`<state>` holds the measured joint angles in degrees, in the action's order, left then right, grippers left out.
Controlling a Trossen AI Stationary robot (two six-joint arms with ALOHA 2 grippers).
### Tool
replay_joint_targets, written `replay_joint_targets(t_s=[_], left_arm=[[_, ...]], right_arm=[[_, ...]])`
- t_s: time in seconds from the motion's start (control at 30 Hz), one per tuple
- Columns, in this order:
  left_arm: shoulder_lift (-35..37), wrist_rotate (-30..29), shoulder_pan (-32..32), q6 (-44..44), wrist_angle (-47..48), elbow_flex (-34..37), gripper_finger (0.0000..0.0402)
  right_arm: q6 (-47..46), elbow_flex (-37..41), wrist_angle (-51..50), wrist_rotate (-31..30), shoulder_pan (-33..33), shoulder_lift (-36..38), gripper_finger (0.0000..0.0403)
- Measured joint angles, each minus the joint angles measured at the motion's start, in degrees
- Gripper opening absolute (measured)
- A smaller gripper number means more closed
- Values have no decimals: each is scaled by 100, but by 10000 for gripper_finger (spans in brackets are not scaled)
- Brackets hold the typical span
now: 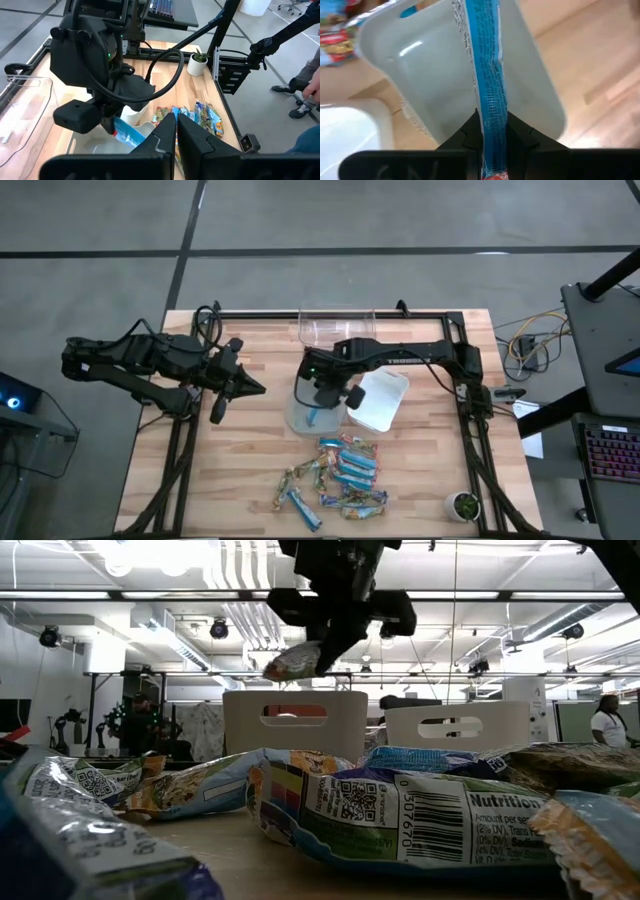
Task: Pick and place Granola Bars by type
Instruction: Put the red granola bar into the gray bin, then adjust the white bin
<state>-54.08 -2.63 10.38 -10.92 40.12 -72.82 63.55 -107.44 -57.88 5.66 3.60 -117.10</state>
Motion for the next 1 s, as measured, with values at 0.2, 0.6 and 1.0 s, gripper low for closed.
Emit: replay_joint_targets(t_s=[0.2,0.6,1.0], left_arm=[[0,-1,1,83,0,0,0],[0,-1,1,195,0,0,0],[0,-1,1,197,0,0,0]], right_arm=[[87,0,235,-290,4,-2,41],[-184,209,445,-325,-9,-15,152],[-2197,186,-167,-869,-464,377,30]])
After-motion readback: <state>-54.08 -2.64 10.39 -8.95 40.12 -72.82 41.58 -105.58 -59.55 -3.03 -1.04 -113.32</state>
